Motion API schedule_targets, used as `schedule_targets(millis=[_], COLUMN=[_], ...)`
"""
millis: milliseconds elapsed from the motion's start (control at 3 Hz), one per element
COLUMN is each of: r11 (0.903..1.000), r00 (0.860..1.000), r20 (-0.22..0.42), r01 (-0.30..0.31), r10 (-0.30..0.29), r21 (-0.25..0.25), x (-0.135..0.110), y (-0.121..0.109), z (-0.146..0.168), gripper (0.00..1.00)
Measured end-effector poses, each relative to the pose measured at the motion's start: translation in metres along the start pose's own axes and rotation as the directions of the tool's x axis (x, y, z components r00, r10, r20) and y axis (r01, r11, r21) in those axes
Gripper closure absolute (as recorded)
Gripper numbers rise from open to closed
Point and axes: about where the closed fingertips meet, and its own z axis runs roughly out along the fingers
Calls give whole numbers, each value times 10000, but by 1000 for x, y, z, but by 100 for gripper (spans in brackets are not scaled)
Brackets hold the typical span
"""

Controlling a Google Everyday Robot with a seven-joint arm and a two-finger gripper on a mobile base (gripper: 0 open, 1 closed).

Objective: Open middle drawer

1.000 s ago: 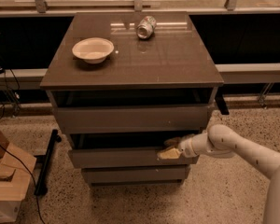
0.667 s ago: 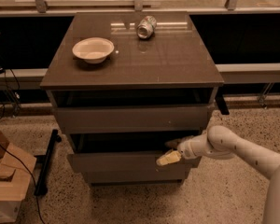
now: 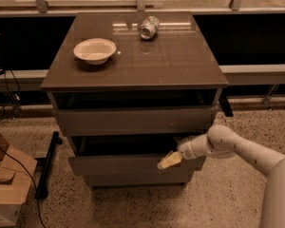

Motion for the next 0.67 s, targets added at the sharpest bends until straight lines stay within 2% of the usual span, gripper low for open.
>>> schedule_targets(millis=[333,667], r11=[9993,9961], r00=[9883,9258], r20=[-1479,-3697], r01=[367,876], r10=[-369,-784], r21=[-38,80], x=[16,41], y=[4,14], z=[9,0], gripper=[0,16])
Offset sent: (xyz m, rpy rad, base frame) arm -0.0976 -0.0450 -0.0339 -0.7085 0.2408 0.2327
